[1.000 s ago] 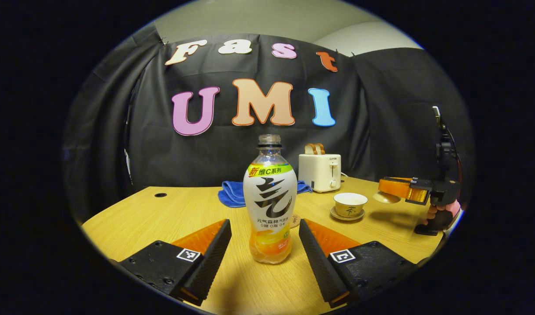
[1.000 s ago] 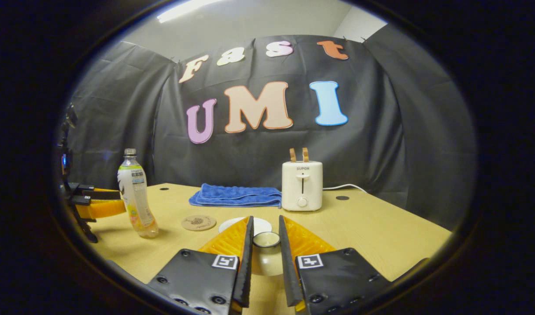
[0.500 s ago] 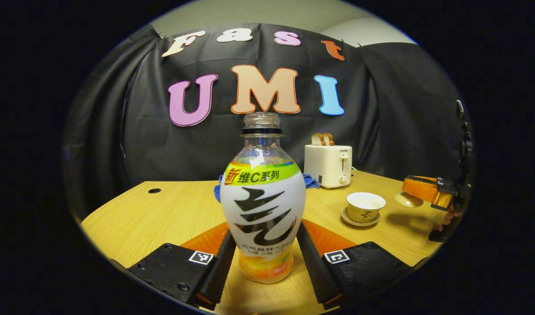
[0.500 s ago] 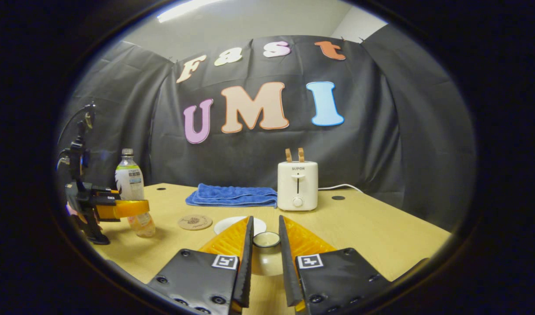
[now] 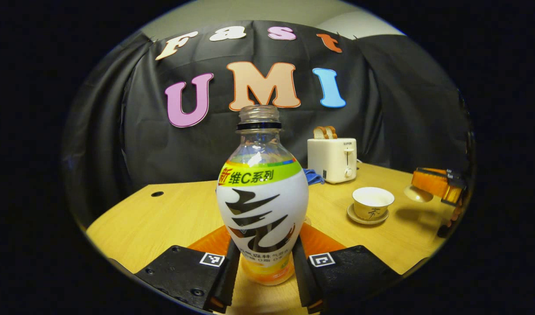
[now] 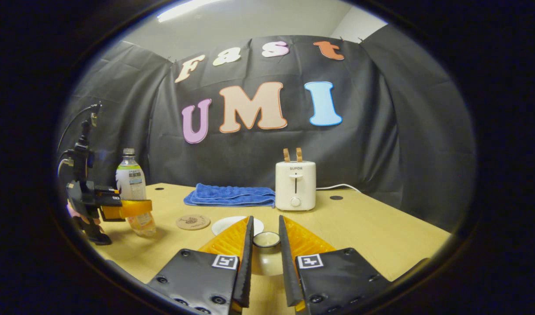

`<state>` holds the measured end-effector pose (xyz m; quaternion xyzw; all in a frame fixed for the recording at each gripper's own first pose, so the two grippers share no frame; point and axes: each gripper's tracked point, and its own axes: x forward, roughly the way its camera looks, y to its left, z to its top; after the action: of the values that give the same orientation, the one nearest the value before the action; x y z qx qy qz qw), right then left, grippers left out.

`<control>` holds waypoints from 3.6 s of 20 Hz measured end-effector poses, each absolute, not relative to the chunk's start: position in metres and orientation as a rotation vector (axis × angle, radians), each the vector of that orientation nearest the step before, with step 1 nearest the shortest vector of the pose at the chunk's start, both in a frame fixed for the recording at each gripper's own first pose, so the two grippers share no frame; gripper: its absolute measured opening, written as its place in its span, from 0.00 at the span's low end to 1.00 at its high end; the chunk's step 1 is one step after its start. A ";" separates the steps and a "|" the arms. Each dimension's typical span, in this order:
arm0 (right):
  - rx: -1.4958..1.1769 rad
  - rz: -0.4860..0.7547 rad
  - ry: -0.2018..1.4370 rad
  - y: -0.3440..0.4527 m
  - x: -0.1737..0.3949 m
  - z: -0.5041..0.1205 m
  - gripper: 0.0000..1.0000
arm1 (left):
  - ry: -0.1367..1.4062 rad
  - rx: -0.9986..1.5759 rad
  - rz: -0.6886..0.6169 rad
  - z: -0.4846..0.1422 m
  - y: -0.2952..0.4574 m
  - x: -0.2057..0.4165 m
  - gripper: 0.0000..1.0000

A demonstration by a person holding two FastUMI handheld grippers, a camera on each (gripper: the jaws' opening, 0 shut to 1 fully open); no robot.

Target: Open the teacup lid with one hand, grasp the water bottle and pour water into the teacup with the other hand; after pouring, place the water bottle on the coaster and then close the teacup lid.

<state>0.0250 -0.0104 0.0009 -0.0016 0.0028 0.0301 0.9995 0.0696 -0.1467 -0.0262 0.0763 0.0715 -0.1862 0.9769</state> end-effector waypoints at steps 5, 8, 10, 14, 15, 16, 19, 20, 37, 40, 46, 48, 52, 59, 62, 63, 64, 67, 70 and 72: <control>-0.003 -0.015 0.005 -0.045 0.029 0.001 0.34 | 0.153 0.524 -0.323 -0.028 -0.156 0.085 0.51; -0.003 -0.065 0.003 -0.069 0.029 0.003 0.34 | 0.140 0.718 -0.285 -0.026 -0.159 0.092 0.50; -0.004 -0.098 0.003 -0.081 0.031 0.003 0.34 | 0.115 0.843 -0.270 -0.019 -0.167 0.106 0.50; -0.005 -0.114 0.002 -0.087 0.032 0.003 0.34 | 0.096 1.060 -0.258 -0.017 -0.176 0.121 0.51; -0.005 -0.113 0.002 -0.087 0.031 0.003 0.34 | 0.091 1.111 -0.260 -0.017 -0.178 0.124 0.50; -0.005 -0.114 0.000 -0.087 0.032 0.004 0.34 | 0.079 1.160 -0.263 -0.016 -0.181 0.127 0.51; -0.005 -0.114 0.002 -0.088 0.032 0.003 0.34 | 0.067 1.287 -0.286 -0.019 -0.188 0.126 0.51; -0.005 -0.115 0.002 -0.088 0.032 0.003 0.34 | 0.067 1.324 -0.291 -0.020 -0.189 0.127 0.51; -0.005 -0.114 0.003 -0.089 0.032 0.002 0.34 | 0.024 1.773 -0.351 -0.016 -0.205 0.137 0.50; -0.005 -0.114 0.004 -0.089 0.032 0.002 0.34 | 0.013 1.835 -0.351 -0.015 -0.209 0.139 0.51; -0.005 -0.115 0.003 -0.089 0.032 0.002 0.34 | 0.013 1.916 -0.364 -0.014 -0.206 0.140 0.51; -0.005 -0.115 0.003 -0.089 0.033 0.002 0.34 | 0.009 1.954 -0.368 -0.008 -0.208 0.141 0.51; -0.005 -0.114 0.003 -0.089 0.032 0.002 0.34 | -0.017 2.025 -0.356 -0.001 -0.208 0.142 0.51; -0.005 -0.114 0.003 -0.089 0.032 0.002 0.34 | -0.076 2.140 -0.345 0.020 -0.218 0.140 0.51; -0.005 -0.114 0.004 -0.089 0.032 0.002 0.34 | -0.119 2.181 -0.337 0.040 -0.228 0.147 0.51; -0.005 -0.114 0.003 -0.090 0.032 0.002 0.34 | -0.123 2.185 -0.335 0.042 -0.228 0.146 0.51; -0.005 -0.114 0.003 -0.089 0.032 0.003 0.34 | -0.131 2.191 -0.333 0.045 -0.230 0.145 0.51; -0.005 -0.114 0.004 -0.090 0.032 0.002 0.34 | -0.146 2.224 -0.322 0.052 -0.233 0.145 0.51; -0.005 -0.114 0.004 -0.089 0.032 0.002 0.34 | -0.152 2.255 -0.322 0.052 -0.234 0.143 0.51; -0.005 -0.114 0.004 -0.089 0.032 0.002 0.34 | -0.153 2.257 -0.321 0.053 -0.234 0.144 0.52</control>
<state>0.0320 -0.0893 0.0019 -0.0024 0.0018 -0.0570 0.9984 0.1439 -0.2344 0.0528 0.8986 -0.0609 -0.1277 0.4152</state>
